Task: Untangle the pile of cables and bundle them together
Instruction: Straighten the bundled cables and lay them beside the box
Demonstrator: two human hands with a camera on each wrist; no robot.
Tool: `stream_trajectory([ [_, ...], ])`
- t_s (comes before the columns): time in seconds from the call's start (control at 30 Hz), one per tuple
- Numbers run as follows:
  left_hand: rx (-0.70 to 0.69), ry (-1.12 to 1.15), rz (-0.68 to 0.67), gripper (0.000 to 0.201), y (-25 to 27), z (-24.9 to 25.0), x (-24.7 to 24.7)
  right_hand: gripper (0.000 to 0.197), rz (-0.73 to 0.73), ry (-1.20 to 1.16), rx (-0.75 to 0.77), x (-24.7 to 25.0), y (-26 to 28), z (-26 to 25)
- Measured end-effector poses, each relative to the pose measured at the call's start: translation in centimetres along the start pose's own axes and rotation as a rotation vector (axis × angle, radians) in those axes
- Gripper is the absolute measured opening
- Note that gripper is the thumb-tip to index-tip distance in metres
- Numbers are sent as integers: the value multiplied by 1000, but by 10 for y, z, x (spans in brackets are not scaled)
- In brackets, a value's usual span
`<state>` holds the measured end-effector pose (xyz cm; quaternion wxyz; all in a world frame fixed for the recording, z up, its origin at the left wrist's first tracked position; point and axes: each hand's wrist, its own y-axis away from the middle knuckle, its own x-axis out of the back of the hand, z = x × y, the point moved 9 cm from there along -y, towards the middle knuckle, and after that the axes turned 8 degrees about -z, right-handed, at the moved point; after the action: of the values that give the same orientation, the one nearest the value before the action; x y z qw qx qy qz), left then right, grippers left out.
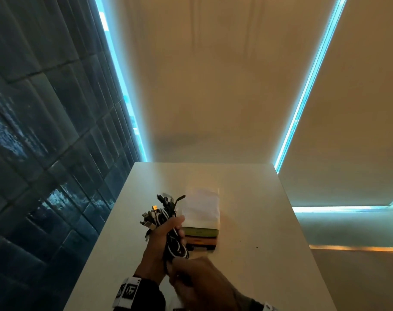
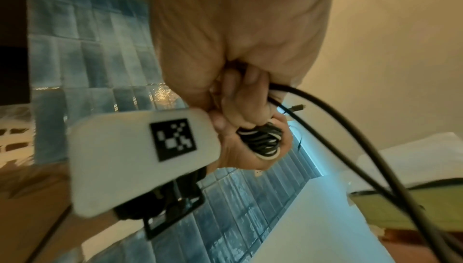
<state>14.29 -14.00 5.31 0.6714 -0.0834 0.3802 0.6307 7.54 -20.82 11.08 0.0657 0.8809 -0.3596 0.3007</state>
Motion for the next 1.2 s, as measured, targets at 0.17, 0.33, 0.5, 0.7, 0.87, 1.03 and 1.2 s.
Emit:
stream_trajectory([
  [0.17,-54,97,-53,14,1,12,-8,21,-97,-459,-254,5,13,44],
  [0.33,-170,139,-116,39,3,42,-13,44,-68,-758,-550,-7,56,107],
  [0.5,-227,104,-110,40,3,53,-6,49,-72,-445,-765,13,101,173],
  [0.7,-218,83,-116,35,2,44,-12,34,-62,-129,-381,73,44,106],
  [0.87,-214,106,-173,47,5,43,-29,54,-400,-278,-265,3,-3,64],
  [1.03,-157,139,-215,63,13,49,-28,24,-556,-884,-397,-48,17,71],
  [1.2,45,108,-298,58,35,36,-25,31,-471,-1138,-492,-29,36,118],
])
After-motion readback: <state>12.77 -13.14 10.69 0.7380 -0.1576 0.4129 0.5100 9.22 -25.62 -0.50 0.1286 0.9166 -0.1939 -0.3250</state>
